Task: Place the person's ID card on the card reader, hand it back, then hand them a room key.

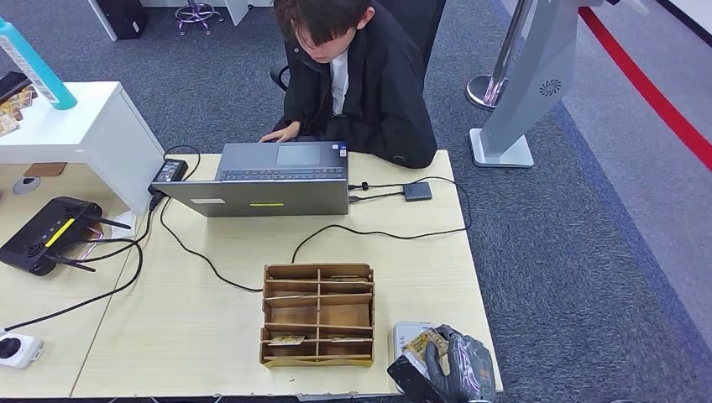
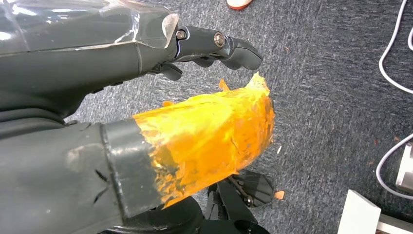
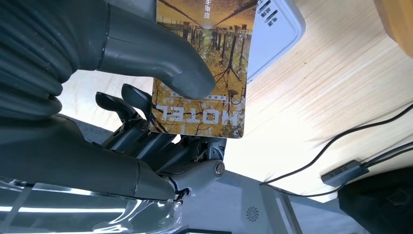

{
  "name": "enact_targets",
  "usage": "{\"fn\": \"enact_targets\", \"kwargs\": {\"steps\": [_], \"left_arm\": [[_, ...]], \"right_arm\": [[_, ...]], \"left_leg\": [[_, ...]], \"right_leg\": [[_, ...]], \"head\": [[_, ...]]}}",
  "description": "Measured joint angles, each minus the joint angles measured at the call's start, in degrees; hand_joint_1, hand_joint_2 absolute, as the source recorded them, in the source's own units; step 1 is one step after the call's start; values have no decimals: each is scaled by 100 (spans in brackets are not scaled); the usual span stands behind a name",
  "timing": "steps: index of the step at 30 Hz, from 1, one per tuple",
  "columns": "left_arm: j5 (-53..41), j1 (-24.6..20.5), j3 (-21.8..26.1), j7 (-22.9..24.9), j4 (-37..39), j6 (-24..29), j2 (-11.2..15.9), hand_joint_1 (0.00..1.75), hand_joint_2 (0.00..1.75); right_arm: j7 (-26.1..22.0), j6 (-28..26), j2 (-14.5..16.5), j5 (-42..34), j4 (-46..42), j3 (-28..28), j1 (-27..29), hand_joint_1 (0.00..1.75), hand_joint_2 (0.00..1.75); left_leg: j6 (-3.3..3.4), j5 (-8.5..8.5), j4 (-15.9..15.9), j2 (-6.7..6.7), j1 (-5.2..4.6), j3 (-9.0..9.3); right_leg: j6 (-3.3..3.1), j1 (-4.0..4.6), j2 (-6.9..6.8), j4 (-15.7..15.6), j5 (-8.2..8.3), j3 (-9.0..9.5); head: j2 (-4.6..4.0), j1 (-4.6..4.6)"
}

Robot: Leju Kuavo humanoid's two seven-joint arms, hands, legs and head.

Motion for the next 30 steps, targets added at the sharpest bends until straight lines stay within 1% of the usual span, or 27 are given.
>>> {"fn": "enact_targets", "kwargs": {"steps": [9, 21, 30], "left_arm": [[-1, 0, 0, 2, 1, 0, 0, 0, 0], [-1, -1, 0, 2, 2, -1, -2, 0, 0], [-24, -2, -23, -23, 2, -83, 0, 0, 0]], "right_arm": [[67, -27, 23, 184, -1, -45, 1, 175, 175], [82, -32, 29, 216, -1, -87, 1, 175, 175], [62, -130, 65, 593, -49, -159, -2, 175, 175]], "left_leg": [[0, 0, 0, 0, 0, 0], [0, 0, 0, 0, 0, 1], [0, 0, 0, 0, 0, 1]], "right_leg": [[0, 0, 0, 0, 0, 0], [0, 0, 0, 0, 0, 1], [0, 0, 0, 0, 0, 2]], "head": [[0, 0], [0, 1], [0, 0]]}}
